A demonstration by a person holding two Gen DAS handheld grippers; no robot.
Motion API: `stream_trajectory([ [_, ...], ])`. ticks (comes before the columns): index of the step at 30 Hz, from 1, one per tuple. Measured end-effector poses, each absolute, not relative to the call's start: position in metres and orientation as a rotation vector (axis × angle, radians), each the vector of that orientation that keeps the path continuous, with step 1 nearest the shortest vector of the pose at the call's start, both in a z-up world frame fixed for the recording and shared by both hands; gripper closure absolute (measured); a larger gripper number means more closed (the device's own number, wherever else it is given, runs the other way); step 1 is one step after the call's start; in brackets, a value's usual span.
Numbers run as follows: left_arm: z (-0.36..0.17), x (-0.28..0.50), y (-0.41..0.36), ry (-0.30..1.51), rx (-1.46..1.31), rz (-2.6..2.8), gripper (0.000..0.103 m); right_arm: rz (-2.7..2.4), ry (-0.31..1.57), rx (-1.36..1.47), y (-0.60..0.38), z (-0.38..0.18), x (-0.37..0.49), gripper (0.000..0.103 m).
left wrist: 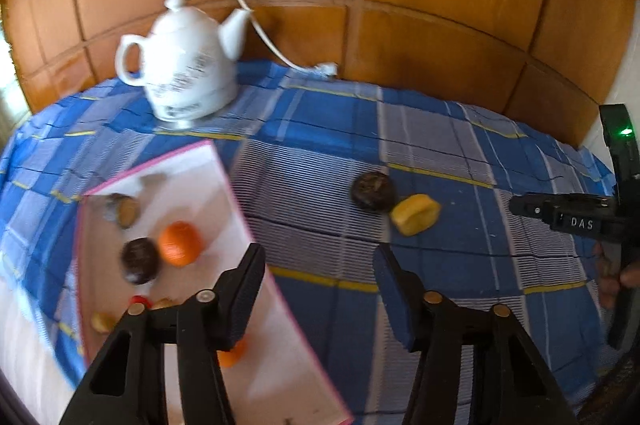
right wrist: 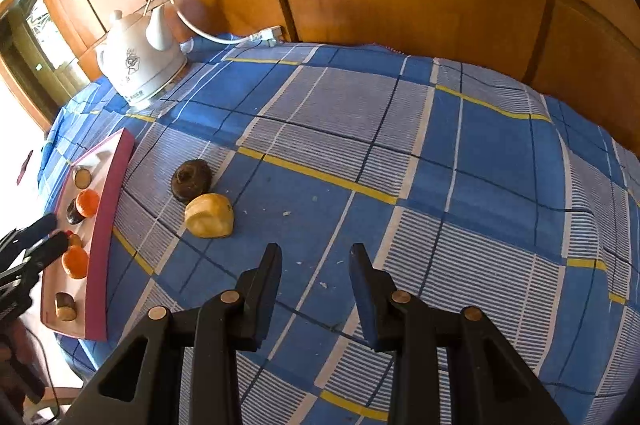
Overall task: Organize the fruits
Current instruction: 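Move the left gripper to the dark round piece on the cloth and grasp it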
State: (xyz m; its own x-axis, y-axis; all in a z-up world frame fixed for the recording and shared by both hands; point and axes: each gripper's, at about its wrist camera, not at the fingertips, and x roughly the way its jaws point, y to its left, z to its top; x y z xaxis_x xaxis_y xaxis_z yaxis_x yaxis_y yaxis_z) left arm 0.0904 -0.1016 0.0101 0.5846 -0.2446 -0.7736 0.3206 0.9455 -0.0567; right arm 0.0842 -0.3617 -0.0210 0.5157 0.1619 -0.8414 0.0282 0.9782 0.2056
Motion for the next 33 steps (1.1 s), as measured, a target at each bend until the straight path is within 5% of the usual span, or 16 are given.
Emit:
stream_trajectory([
  [26, -0.054, 0.217, -0.192, 1.184, -0.036, -0.293, 0.034, 0.097, 1.004, 0.3, -0.372, -0.008, 0.09, 0.062],
  [28, -0.061, 0.218, -0.196, 1.201, -0.021, -0.29, 0.037, 0.095, 1.001, 0.299, -0.372, -0.007, 0.09, 0.062],
  [30, -0.062, 0.214, -0.198, 1.161, 0.034, -0.286, 0.051, 0.095, 0.998, 0.301, -0.373, -0.006, 0.09, 0.062],
  [33, -0.062, 0.21, -0.195, 1.137, 0.046, -0.306, 0.052, 0.096, 1.0, 0.297, -0.372, -0.006, 0.09, 0.062],
])
